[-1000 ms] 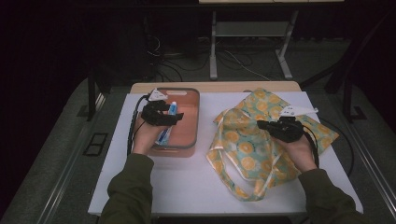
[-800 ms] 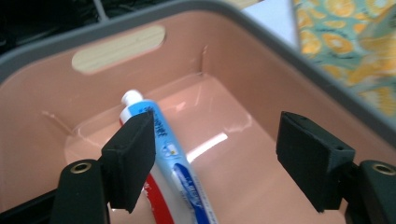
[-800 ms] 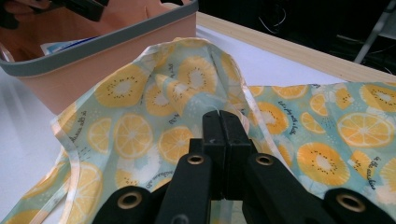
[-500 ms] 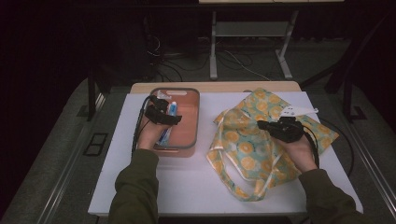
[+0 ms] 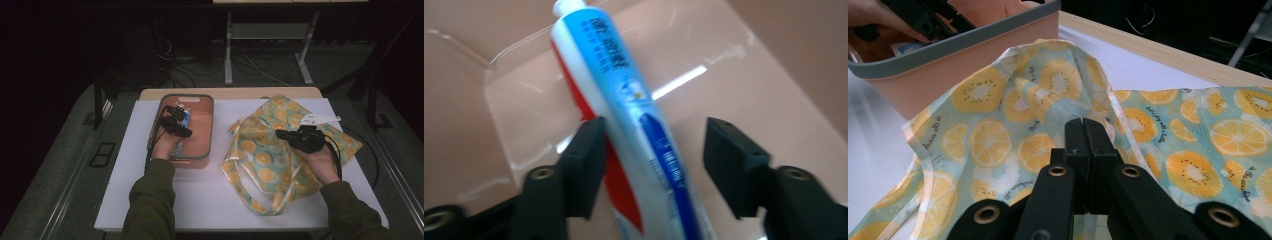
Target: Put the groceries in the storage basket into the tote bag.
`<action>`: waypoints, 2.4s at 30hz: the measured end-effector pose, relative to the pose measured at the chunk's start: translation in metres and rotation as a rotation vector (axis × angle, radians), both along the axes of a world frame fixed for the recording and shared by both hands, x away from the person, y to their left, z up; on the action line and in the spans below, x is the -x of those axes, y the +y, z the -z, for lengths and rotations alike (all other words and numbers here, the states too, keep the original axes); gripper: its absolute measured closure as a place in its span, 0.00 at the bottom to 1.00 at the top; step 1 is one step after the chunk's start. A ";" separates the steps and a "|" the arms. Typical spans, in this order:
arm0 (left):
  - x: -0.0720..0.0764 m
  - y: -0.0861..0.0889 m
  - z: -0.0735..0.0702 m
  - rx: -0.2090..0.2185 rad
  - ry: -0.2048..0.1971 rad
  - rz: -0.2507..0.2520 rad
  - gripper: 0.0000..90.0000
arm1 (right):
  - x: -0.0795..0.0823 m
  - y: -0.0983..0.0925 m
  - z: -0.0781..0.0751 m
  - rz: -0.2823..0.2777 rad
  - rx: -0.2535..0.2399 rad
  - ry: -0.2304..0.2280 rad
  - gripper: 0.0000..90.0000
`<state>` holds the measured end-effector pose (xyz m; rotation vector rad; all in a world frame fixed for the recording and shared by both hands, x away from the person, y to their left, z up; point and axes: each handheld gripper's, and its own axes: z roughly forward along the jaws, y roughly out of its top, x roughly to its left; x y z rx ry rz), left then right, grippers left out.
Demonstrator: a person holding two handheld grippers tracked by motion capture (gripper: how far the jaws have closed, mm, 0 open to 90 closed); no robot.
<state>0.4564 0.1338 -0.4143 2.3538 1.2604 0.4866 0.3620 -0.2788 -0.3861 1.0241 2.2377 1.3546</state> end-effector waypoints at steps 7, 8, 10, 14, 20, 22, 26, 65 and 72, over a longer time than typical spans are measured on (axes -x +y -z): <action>0.003 -0.004 0.001 0.002 0.015 0.053 0.61 | 0.000 0.000 0.000 0.000 0.004 -0.001 1.00; 0.003 -0.005 0.001 -0.002 0.015 0.055 0.62 | 0.000 0.000 0.000 0.000 0.003 0.000 1.00; 0.004 -0.005 0.000 -0.008 0.013 0.057 0.67 | 0.000 0.001 0.001 0.001 0.005 0.000 1.00; 0.007 -0.005 -0.002 -0.016 -0.004 0.063 0.80 | 0.000 0.001 0.001 -0.002 0.006 -0.001 1.00; 0.006 0.000 -0.007 0.043 -0.003 0.053 0.86 | 0.000 0.000 0.001 0.000 0.006 0.000 1.00; 0.005 0.000 -0.008 0.059 0.006 0.058 0.86 | 0.000 0.000 0.001 0.000 0.006 0.001 1.00; 0.004 0.001 -0.012 0.083 0.010 0.061 0.87 | 0.000 0.000 0.001 0.000 0.006 0.001 1.00; 0.105 -0.065 -0.082 0.355 -0.043 0.485 0.87 | -0.001 -0.003 0.002 0.011 0.011 0.001 1.00; 0.115 -0.103 -0.061 0.339 -0.012 0.521 0.87 | 0.000 -0.002 0.002 0.010 0.009 0.000 1.00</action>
